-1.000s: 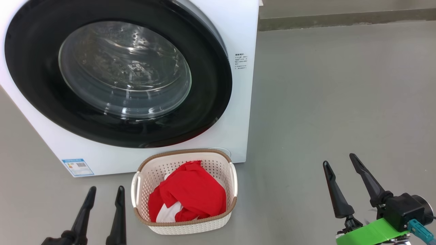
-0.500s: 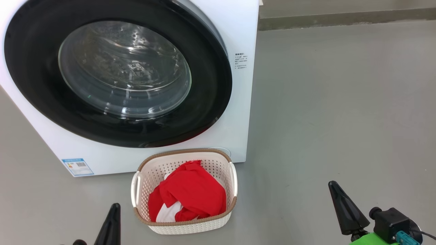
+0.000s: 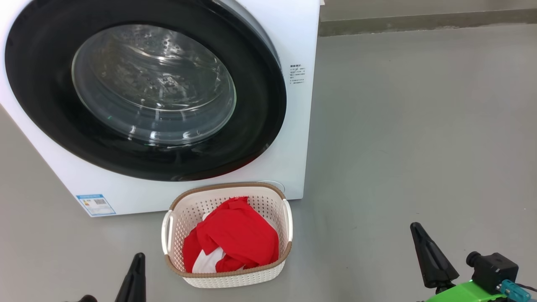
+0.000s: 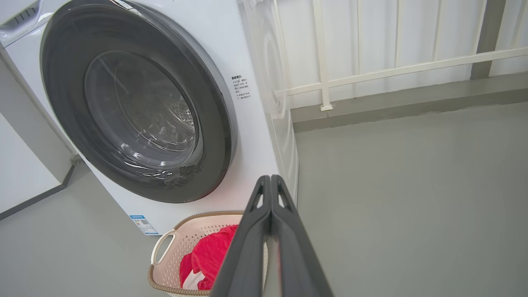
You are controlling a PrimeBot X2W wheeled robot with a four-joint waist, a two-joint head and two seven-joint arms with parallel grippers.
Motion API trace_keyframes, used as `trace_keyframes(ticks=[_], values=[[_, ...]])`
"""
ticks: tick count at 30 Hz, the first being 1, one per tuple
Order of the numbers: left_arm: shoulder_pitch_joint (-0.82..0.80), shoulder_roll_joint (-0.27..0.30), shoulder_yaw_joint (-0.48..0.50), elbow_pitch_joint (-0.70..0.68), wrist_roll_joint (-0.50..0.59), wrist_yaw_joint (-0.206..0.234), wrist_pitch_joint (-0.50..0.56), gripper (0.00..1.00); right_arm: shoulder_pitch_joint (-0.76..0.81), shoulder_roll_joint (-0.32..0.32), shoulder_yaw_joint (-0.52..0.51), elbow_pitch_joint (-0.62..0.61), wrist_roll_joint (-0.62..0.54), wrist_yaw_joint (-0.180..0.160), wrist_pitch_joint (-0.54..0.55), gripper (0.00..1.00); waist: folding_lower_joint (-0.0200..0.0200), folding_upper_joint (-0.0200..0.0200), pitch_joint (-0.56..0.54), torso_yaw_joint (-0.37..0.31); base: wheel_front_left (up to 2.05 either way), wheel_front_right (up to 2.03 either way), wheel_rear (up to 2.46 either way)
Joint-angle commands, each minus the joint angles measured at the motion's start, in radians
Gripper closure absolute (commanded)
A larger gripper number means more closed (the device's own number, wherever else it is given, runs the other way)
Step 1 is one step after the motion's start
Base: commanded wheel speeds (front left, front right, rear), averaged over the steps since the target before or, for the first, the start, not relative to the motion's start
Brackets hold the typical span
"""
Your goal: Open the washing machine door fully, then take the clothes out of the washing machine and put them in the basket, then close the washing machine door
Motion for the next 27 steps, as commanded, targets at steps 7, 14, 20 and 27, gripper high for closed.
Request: trace_keyframes(ticks=[7,14,20,27], values=[[-0.045,0.007,0.015,-0.012,-0.099,-0.005,0.022,1.0,-0.049,-0.012,-0.013,-0.017,0.106,0.0,0.02,1.0,-0.0002,0.0,0.002,0.001,0.0,0.0,0.0],[-0.055,0.008,0.02,-0.004,-0.175,-0.006,0.042,1.0,-0.058,-0.013,-0.019,-0.011,0.186,0.0,0.038,1.0,-0.0002,0.0,0.003,0.002,0.0,0.0,0.0],[-0.064,0.009,0.025,0.002,-0.24,-0.007,0.06,1.0,-0.067,-0.013,-0.025,-0.006,0.254,0.0,0.054,1.0,-0.0002,0.0,0.004,0.002,0.0,0.0,0.0],[-0.076,0.01,0.031,0.01,-0.327,-0.009,0.083,1.0,-0.077,-0.013,-0.033,0.0,0.345,0.0,0.076,1.0,-0.0002,0.0,0.006,0.003,0.0,0.0,0.0]])
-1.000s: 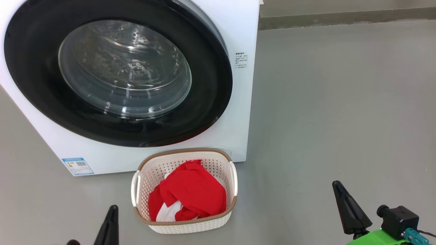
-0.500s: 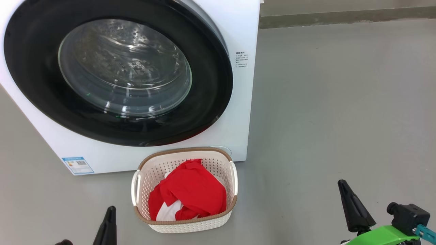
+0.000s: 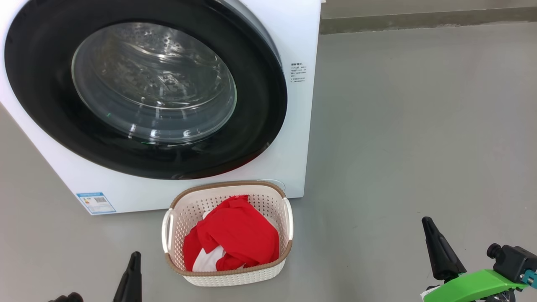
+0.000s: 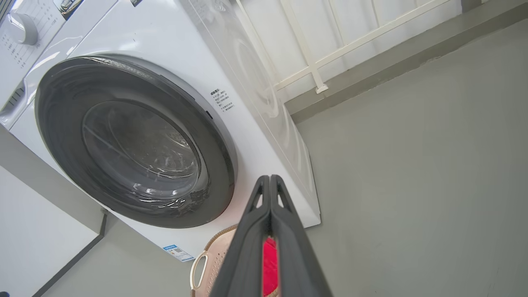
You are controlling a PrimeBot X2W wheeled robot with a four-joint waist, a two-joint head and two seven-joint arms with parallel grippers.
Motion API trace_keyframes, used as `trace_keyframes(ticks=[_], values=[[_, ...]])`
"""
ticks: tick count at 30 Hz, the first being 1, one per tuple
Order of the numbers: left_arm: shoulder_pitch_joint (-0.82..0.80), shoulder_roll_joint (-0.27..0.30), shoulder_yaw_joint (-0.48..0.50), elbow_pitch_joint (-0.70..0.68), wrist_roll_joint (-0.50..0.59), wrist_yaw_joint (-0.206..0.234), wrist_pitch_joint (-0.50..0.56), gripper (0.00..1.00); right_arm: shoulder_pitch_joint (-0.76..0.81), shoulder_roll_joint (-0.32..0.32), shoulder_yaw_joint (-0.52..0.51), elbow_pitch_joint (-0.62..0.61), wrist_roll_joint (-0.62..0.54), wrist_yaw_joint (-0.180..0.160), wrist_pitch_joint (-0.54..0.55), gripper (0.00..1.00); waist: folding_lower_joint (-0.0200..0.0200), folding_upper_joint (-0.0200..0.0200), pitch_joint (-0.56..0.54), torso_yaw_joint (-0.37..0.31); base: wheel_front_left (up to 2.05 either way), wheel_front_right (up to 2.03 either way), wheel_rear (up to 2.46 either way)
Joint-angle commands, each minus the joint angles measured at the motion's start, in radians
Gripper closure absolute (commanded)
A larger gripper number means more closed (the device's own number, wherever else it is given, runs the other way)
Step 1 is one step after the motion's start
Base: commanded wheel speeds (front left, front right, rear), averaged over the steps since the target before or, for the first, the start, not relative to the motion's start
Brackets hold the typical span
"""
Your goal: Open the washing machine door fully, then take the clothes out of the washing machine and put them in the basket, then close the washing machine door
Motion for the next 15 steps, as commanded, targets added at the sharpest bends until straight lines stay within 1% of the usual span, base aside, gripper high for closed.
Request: trace_keyframes(ticks=[1,15], values=[[-0.048,0.01,0.021,-0.018,-0.034,-0.008,0.01,1.0,-0.048,-0.012,-0.003,-0.02,0.04,0.0,0.008,1.0,-0.0001,-0.0001,0.0,0.0,0.0,0.0,0.0],[-0.067,0.011,0.031,-0.004,-0.175,-0.011,0.048,1.0,-0.066,-0.011,-0.017,-0.009,0.186,-0.001,0.045,1.0,-0.0001,-0.0001,0.003,0.002,0.0,0.0,0.0]])
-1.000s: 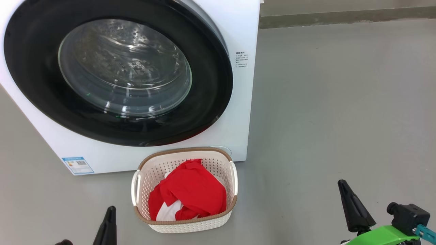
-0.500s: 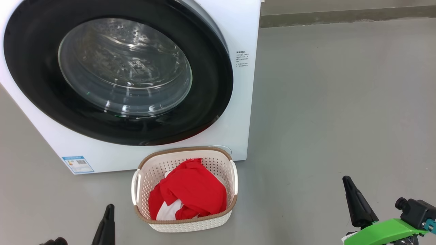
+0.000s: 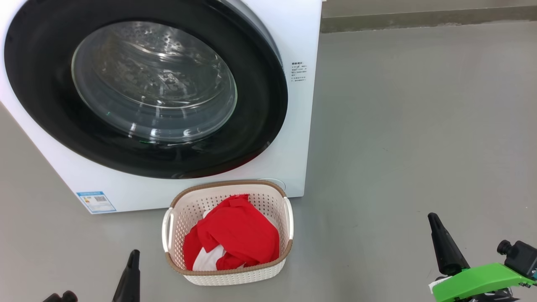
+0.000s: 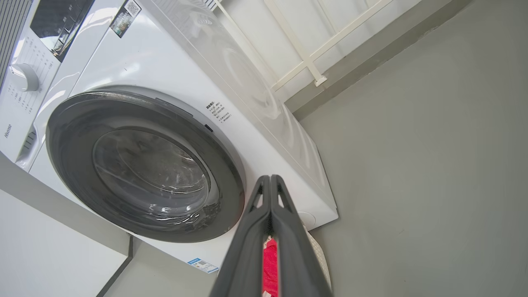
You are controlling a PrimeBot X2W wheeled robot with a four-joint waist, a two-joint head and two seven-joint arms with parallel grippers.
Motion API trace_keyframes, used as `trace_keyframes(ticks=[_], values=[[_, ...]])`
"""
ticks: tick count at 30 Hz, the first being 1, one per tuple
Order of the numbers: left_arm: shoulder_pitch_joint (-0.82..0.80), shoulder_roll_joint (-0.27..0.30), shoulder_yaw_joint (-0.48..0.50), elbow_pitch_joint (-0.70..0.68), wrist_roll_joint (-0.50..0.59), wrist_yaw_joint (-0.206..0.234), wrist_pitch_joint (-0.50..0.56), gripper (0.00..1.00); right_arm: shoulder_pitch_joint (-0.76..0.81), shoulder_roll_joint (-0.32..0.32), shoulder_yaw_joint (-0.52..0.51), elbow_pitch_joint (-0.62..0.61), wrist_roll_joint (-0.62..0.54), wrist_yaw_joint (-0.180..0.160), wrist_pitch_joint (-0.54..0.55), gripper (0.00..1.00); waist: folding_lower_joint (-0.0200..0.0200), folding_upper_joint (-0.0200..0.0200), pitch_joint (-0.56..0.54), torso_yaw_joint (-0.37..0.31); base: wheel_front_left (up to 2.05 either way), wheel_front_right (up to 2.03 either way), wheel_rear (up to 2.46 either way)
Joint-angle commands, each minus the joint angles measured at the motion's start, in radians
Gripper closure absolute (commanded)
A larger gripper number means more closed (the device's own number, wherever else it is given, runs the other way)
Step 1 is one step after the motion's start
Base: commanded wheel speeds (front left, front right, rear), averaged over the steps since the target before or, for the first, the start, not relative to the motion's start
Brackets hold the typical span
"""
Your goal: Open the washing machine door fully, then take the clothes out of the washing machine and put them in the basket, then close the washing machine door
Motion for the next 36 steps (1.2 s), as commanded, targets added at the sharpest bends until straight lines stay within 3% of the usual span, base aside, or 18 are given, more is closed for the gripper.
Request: trace_keyframes(ticks=[1,36], values=[[-0.048,0.011,0.023,-0.019,-0.025,-0.01,0.007,1.0,-0.047,-0.011,0.002,-0.02,0.026,-0.001,0.008,1.0,-0.0001,-0.0001,0.0,0.0,0.0,0.0,0.0],[-0.098,0.015,0.048,0.017,-0.395,-0.017,0.104,1.0,-0.094,-0.005,-0.04,0.008,0.405,-0.001,0.107,1.0,-0.0001,-0.0001,0.008,0.004,0.0,0.0,0.0]])
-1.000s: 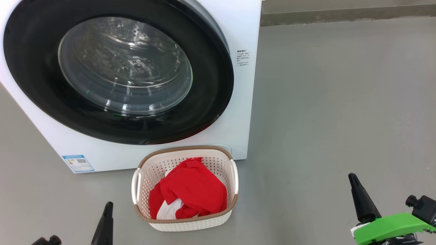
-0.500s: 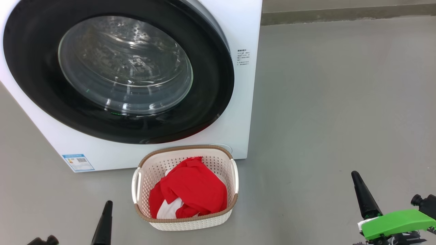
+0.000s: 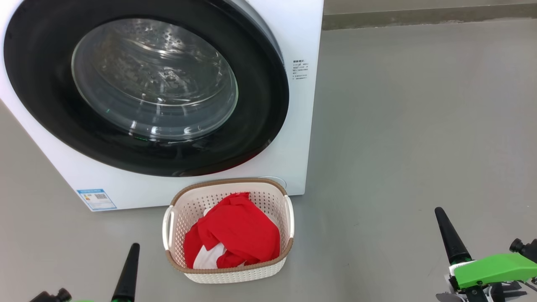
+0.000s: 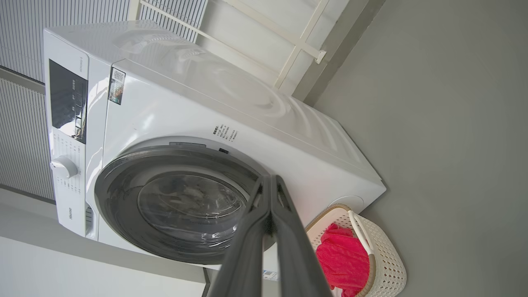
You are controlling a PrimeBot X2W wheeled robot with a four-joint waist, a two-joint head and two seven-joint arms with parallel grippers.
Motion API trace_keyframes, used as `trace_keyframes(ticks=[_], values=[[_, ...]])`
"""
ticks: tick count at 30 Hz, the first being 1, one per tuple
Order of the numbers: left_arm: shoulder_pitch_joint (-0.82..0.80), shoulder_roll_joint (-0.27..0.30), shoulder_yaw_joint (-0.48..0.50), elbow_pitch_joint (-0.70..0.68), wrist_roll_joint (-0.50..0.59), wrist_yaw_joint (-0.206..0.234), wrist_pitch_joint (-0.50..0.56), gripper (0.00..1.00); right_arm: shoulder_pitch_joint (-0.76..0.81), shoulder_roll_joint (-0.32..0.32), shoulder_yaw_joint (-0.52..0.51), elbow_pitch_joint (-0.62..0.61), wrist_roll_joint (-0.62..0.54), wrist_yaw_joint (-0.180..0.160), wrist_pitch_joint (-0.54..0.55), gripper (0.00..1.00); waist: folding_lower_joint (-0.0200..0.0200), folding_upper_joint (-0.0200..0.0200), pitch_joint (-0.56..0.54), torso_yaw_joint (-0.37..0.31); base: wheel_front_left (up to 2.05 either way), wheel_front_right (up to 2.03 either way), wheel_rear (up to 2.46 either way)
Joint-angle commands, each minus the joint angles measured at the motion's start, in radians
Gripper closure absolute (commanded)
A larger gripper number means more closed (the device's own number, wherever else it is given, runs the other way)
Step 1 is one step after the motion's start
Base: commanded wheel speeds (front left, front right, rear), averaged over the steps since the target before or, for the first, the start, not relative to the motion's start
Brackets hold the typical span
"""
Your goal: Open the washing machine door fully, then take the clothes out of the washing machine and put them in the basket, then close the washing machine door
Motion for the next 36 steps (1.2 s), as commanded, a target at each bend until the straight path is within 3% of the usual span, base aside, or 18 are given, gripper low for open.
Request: trace_keyframes(ticks=[1,30,36], values=[[-0.054,0.014,0.03,-0.018,-0.029,-0.01,0.011,1.0,-0.055,-0.01,0.006,-0.022,0.032,0.0,0.008,1.0,-0.0001,0.0,0.0,0.0,0.0,0.0,0.0],[-0.097,0.018,0.051,0.013,-0.345,-0.015,0.094,1.0,-0.095,-0.002,-0.034,0.003,0.352,-0.001,0.095,1.0,-0.0001,0.0,0.007,0.003,0.0,0.0,0.0],[-0.098,0.018,0.051,0.014,-0.353,-0.016,0.096,1.0,-0.096,-0.001,-0.036,0.003,0.359,-0.001,0.099,1.0,-0.0001,0.0,0.007,0.003,0.0,0.0,0.0]])
